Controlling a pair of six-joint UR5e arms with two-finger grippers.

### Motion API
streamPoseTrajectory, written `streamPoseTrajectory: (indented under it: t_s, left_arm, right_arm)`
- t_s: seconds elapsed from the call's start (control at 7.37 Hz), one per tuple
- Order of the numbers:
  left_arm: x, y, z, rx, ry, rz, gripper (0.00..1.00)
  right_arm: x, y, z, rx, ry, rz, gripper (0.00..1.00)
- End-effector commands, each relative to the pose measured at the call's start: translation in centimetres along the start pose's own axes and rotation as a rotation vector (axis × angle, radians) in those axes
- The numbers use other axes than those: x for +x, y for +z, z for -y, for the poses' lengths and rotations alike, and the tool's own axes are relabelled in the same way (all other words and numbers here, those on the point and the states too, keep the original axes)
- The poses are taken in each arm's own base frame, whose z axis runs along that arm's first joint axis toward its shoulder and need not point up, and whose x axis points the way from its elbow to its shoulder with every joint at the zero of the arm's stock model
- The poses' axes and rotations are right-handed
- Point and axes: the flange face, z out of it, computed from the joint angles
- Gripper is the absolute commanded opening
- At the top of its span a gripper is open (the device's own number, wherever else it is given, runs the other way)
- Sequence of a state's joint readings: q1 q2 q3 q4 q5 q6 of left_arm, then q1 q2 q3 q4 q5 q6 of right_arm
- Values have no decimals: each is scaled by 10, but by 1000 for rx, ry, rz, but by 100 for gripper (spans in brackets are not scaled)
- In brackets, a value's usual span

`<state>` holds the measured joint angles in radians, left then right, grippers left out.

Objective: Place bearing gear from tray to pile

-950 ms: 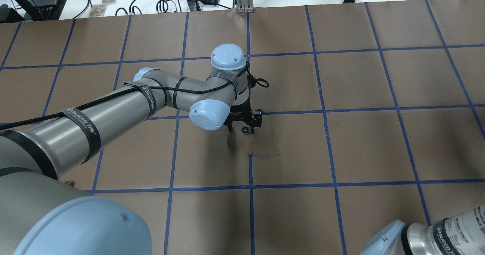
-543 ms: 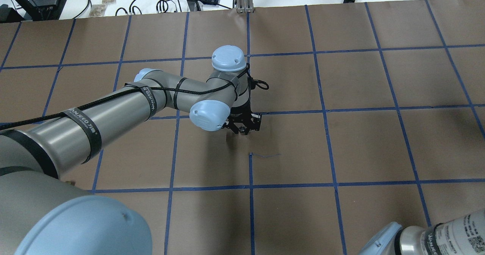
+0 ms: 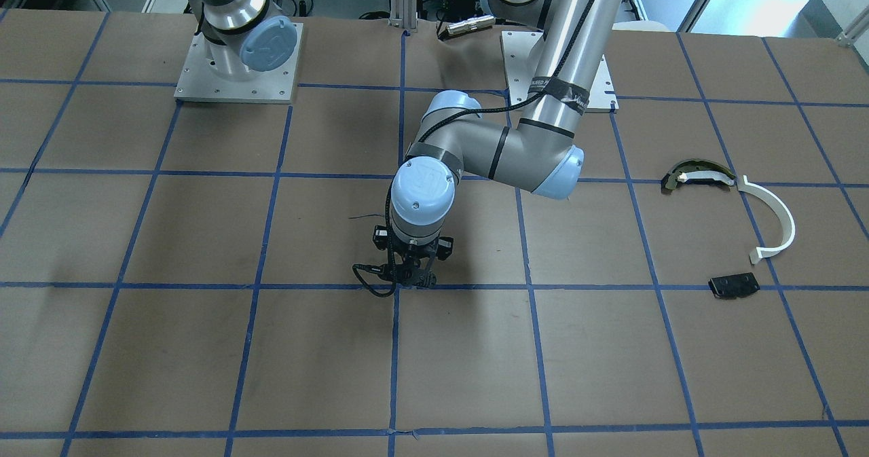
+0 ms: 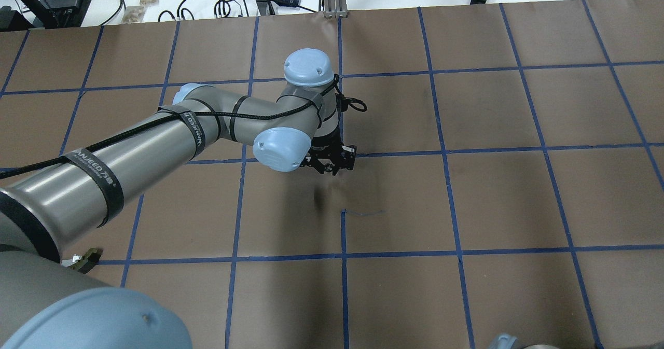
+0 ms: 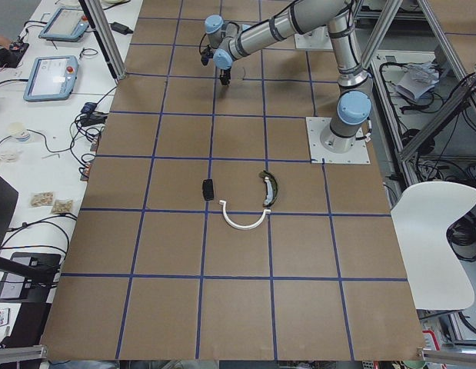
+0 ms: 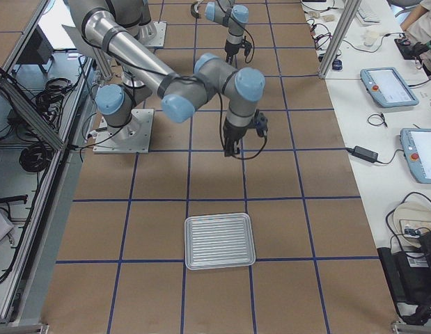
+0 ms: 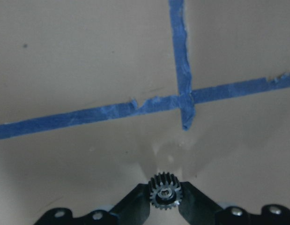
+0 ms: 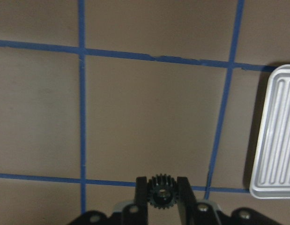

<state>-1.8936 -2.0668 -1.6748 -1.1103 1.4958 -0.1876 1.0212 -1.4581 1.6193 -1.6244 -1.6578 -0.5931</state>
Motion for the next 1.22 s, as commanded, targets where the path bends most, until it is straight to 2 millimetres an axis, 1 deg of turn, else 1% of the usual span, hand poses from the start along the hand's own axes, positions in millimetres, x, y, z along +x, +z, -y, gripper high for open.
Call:
streamPoseTrajectory:
  t_s: [0.0,0.14,0.27,0.41,0.54,0.68,0.81,0.95,1.09]
  left_arm:
    - [-108,-65,26,-36,-80,17,0]
    - [-178,-90,31,-20,-85,2,0]
    - [-255,-103,25,-20,-76,-19,0]
    - [-333,-112,7,-34,-61,-45,0]
    - [-408,-116,-17,-59,-80,-49,0]
    - [-474,-113,-46,-75,-69,-78,0]
    - [-526,-100,-75,-85,-105,-114,0]
    - [-572,-89,-104,-86,-108,-140,0]
    - [-609,-72,-124,-103,-126,-161,0]
  right_arm:
    - [-159,-17,21,16,126,42,17]
    - [-234,-15,24,15,186,65,17]
    - [-309,-7,24,8,244,100,17]
    - [-368,4,34,63,291,134,18]
    - [-429,24,36,85,342,141,18]
    - [-488,54,41,107,367,151,21]
    - [-523,80,40,105,367,152,22]
    - [-529,92,40,108,360,134,25]
    - [-528,91,41,111,361,136,34]
